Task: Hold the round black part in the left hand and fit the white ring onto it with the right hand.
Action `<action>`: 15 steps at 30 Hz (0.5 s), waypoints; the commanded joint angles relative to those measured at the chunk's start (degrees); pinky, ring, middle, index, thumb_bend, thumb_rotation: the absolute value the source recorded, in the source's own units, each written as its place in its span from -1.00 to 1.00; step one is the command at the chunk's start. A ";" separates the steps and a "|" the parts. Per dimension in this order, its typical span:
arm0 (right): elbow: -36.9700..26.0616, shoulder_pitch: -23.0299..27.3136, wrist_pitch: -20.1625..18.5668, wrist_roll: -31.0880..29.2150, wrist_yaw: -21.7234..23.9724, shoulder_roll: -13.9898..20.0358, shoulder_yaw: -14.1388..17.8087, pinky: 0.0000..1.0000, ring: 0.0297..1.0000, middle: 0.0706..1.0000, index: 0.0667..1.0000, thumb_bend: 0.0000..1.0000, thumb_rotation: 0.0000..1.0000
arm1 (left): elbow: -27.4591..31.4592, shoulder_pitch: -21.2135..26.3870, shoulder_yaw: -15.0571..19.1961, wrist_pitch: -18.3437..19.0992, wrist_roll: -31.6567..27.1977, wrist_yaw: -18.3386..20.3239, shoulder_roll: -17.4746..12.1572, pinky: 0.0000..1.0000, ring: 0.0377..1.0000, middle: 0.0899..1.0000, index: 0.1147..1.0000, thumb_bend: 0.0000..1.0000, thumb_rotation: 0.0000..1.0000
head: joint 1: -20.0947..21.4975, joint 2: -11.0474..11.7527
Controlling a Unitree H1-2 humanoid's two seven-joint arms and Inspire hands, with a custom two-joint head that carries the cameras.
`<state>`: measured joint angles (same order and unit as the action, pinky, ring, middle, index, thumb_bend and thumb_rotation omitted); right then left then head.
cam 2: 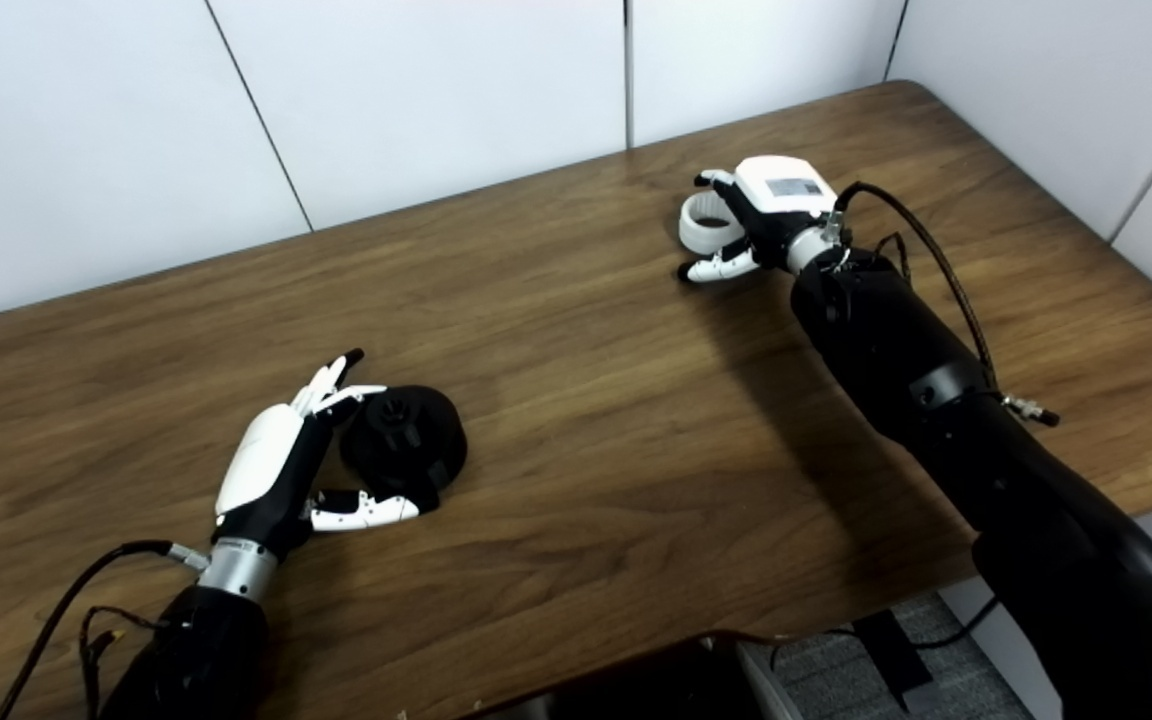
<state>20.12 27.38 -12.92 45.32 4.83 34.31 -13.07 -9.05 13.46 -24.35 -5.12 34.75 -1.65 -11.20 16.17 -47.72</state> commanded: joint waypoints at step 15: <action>-1.07 3.78 -1.93 2.80 1.95 3.50 -0.77 0.79 0.74 0.64 0.65 0.23 -0.12 | 0.30 -2.68 -1.23 0.06 1.26 2.55 -0.57 0.97 1.00 1.00 0.34 1.00 -0.31 | 0.30 -0.35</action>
<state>19.92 28.39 -13.78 46.62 6.85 35.09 -14.35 -8.62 13.19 -24.34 -5.12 35.12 -1.19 -11.24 16.52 -47.99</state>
